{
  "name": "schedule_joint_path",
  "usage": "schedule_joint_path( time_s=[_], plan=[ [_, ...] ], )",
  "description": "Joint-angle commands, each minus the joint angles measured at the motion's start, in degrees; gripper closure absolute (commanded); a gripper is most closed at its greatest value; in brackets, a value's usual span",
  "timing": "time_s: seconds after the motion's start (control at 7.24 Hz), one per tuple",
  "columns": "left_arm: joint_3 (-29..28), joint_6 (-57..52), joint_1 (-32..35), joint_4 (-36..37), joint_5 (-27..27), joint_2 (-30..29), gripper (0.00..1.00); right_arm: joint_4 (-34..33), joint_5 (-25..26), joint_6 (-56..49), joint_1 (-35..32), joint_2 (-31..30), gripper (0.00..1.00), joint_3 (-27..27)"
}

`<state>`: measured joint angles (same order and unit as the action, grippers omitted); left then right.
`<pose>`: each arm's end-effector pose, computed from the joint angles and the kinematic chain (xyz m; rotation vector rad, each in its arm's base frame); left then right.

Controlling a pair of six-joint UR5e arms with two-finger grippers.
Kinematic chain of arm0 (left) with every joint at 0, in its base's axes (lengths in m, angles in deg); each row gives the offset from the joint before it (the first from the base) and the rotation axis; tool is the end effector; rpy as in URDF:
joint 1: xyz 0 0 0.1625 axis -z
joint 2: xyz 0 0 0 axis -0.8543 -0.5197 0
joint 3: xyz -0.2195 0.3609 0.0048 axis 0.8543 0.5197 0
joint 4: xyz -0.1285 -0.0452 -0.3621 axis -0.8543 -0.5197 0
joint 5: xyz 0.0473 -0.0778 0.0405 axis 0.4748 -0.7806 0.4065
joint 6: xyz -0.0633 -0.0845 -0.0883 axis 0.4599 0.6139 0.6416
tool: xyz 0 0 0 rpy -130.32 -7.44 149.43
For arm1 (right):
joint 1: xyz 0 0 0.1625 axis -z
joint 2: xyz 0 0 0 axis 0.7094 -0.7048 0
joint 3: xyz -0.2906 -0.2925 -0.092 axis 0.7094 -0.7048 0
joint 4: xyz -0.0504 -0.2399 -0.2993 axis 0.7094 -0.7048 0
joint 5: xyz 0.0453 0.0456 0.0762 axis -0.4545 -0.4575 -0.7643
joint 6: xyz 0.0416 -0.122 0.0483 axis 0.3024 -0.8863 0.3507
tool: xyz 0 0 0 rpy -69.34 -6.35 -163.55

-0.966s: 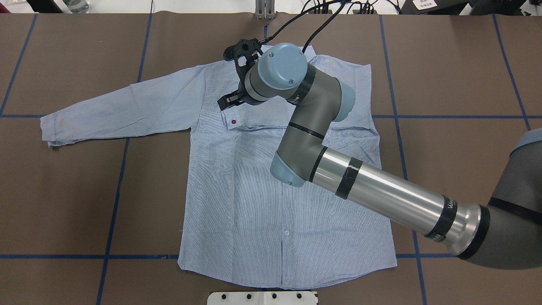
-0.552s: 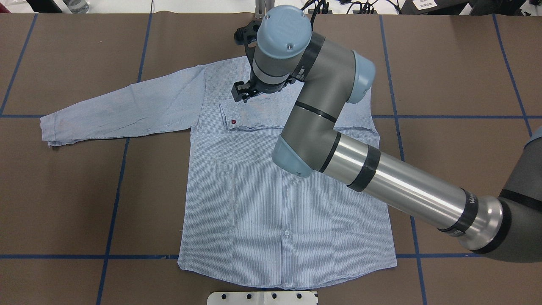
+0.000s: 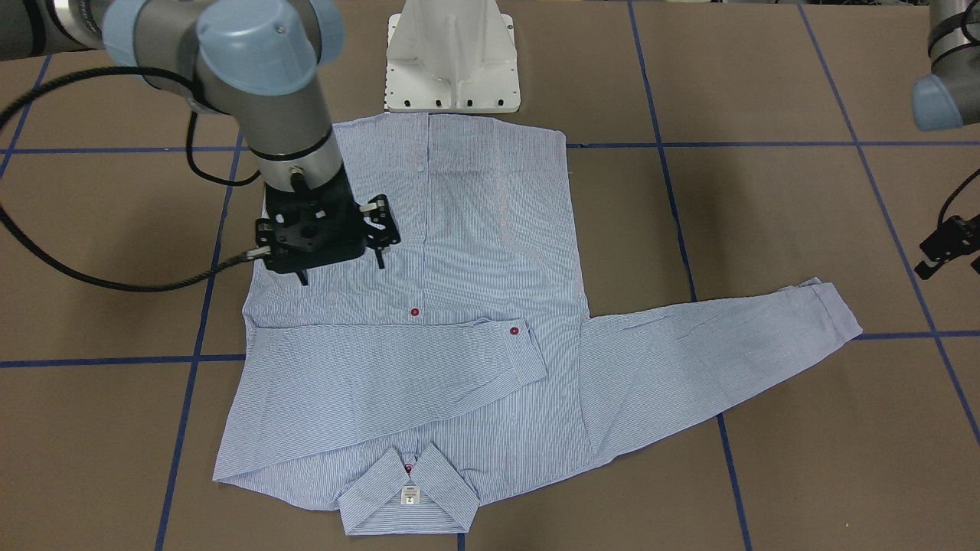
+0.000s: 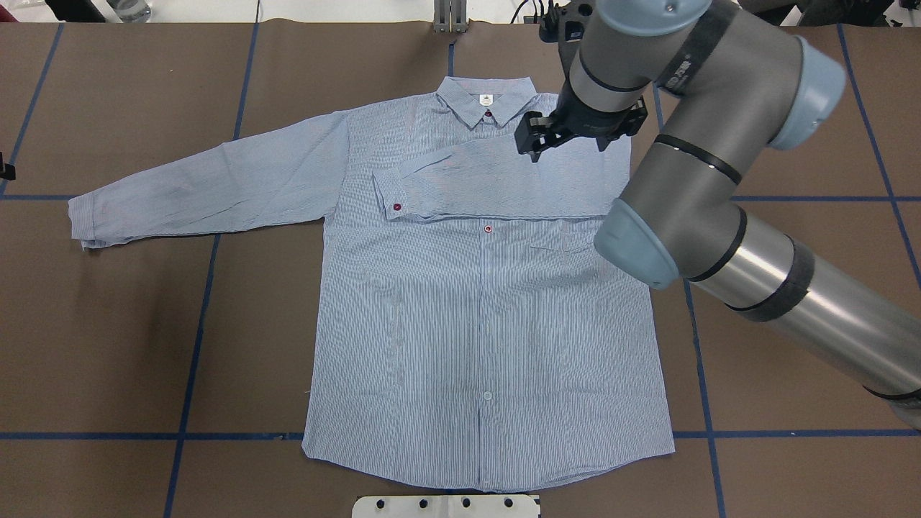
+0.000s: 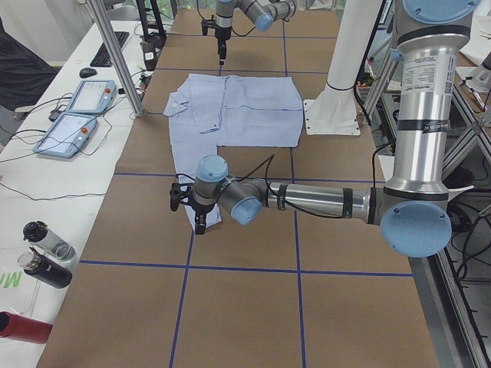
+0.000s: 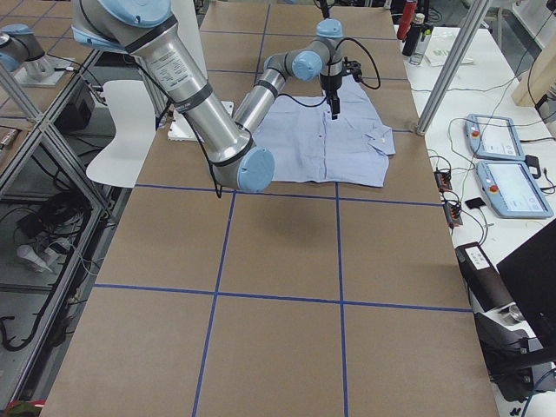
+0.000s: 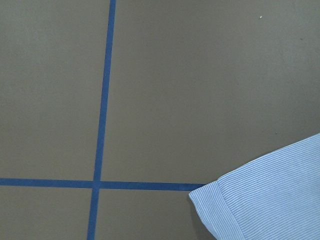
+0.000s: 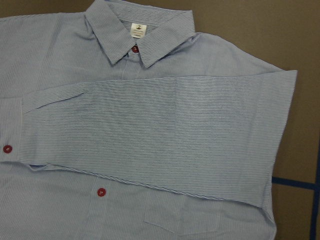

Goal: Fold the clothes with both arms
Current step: 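Release the sleeve and raise the right gripper while the left gripper grasps the other cuff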

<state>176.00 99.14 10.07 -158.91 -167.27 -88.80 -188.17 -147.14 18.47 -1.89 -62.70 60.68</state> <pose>0.1298 -0.4965 0.6151 0.2237 0.8406 -0.2866 -0.3821 -0.5239 0.2279 0.1958 -0.7678 -0.0790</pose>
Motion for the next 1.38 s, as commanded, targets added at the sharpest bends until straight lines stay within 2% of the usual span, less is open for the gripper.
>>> schedule_joint_path(
  time_s=[0.0, 0.28, 0.83, 1.24],
  plan=[
    [-4.1, 16.4, -8.9, -10.9, 6.9, 0.9, 0.03, -3.7, -3.4, -0.3, -2.9, -5.7, 0.00, 6.9],
    [-7.4, 22.7, -15.2, -14.2, 13.6, 0.2, 0.10, -3.4, -3.3, -0.4, -3.0, -6.7, 0.01, 7.8],
    [-8.1, 22.3, -15.3, -14.2, 13.9, 0.2, 0.37, -3.4, -3.2, -0.3, -2.9, -6.7, 0.00, 7.8],
    [-7.7, 22.3, -15.2, -14.1, 13.9, 0.2, 0.52, -3.3, -3.1, -0.4, -2.9, -7.0, 0.01, 7.8]
  ],
)
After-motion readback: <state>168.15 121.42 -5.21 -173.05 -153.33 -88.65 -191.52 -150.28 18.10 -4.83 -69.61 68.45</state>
